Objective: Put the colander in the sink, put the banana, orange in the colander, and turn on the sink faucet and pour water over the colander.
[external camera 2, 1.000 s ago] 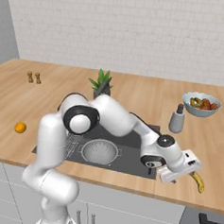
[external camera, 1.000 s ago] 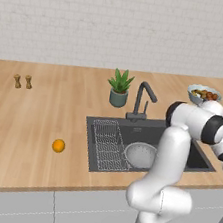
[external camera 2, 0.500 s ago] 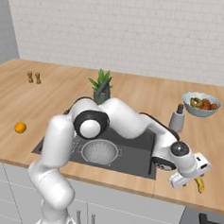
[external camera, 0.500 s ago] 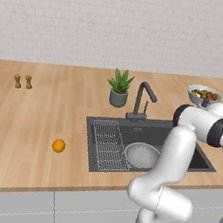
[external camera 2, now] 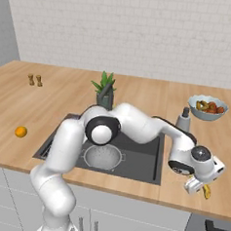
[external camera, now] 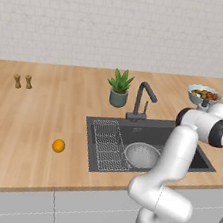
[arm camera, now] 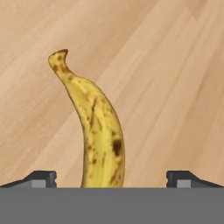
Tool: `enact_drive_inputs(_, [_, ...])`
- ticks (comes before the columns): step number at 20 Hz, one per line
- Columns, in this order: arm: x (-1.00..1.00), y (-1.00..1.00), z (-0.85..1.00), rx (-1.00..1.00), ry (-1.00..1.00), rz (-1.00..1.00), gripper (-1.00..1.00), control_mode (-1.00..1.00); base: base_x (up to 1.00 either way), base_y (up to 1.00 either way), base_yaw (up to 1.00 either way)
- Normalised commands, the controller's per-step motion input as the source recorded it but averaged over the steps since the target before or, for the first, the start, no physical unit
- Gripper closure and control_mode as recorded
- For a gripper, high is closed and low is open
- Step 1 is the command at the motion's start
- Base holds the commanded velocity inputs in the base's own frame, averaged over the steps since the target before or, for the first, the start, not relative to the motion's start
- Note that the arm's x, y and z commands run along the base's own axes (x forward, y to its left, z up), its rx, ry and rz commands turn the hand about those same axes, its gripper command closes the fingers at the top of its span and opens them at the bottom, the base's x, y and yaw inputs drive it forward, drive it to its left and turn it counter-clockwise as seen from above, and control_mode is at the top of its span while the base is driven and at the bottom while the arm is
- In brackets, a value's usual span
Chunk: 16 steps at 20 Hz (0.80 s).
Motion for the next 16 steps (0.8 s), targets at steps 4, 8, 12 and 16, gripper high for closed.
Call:
enact_drive_inputs(4, [0.49, -0.18, -0.07, 0.1, 0.25, 0.03, -1.0, -1.0, 0.0, 0.0, 0.0])
enact_drive_inputs(8, [0.49, -0.02, -0.48, 0.13, 0.42, 0.0, -1.0, -1.0, 0.0, 0.0, 0.0])
enact_drive_inputs(12, [0.35, -0.08, -0.78, 0.15, 0.44, 0.0, -1.0, -1.0, 0.0, 0.0, 0.0])
enact_drive_inputs(16, [-0.12, -0.06, -0.83, 0.19, 0.3, 0.04, 1.0, -1.0, 0.0, 0.0, 0.0])
